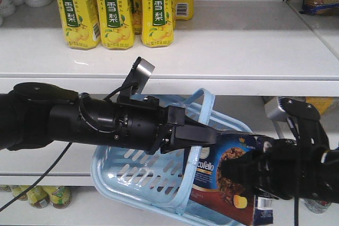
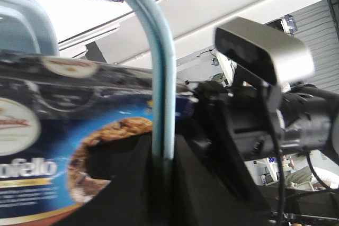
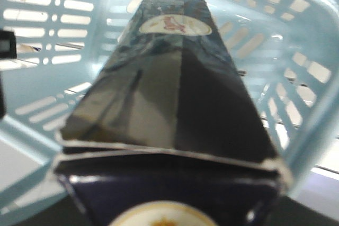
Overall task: Left arm holds basket, right arm returns cookies
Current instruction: 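Lift the Chocofello box out of the basket with the right gripper, then raise the box to the upper shelf and set it down upright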
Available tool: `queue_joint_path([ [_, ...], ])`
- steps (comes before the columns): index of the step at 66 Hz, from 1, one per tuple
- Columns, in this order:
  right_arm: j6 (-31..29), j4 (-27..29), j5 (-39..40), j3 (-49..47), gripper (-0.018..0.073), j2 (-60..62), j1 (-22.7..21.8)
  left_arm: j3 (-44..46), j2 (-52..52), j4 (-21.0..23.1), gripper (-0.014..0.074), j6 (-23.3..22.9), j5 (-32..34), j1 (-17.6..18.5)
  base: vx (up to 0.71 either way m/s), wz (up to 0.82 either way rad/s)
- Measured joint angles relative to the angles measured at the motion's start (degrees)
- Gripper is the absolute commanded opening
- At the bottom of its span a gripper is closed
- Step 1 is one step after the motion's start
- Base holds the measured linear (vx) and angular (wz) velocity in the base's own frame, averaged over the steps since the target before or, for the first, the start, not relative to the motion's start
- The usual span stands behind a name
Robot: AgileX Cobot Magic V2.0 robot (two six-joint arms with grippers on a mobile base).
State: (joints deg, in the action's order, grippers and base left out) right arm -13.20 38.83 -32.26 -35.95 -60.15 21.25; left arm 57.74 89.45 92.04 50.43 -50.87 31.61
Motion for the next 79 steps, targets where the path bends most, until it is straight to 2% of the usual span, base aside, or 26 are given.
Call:
queue_joint_path([
  [22,15.7,-22.5,-9.7,-2.8,0.0153,15.5,0.0,0.0,0.0,0.0,-0.0006,0.0,0.0,0.0,0.00,0.00],
  [29,18.6,-26.6,-12.3,-6.9,0.0153,18.8,0.0,0.0,0.0,0.0,-0.0006,0.0,0.0,0.0,0.00,0.00],
  [44,19.7,-32.1,-15.1,-16.0,0.0153,20.2,0.0,0.0,0.0,0.0,-0.0006,0.0,0.0,0.0,0.00,0.00],
  [49,19.9,-34.0,-14.2,-17.9,0.0153,20.2,0.0,0.0,0.0,0.0,-0.0006,0.0,-0.1,0.0,0.00,0.00],
  [58,21.8,-38.1,-6.8,-20.0,0.0153,17.7,0.0,0.0,0.0,0.0,-0.0006,0.0,-0.1,0.0,0.00,0.00],
  [79,23.0,-42.7,2.8,-28.3,0.0153,-0.7,0.0,0.0,0.0,0.0,-0.0006,0.0,-0.1,0.0,0.00,0.00],
])
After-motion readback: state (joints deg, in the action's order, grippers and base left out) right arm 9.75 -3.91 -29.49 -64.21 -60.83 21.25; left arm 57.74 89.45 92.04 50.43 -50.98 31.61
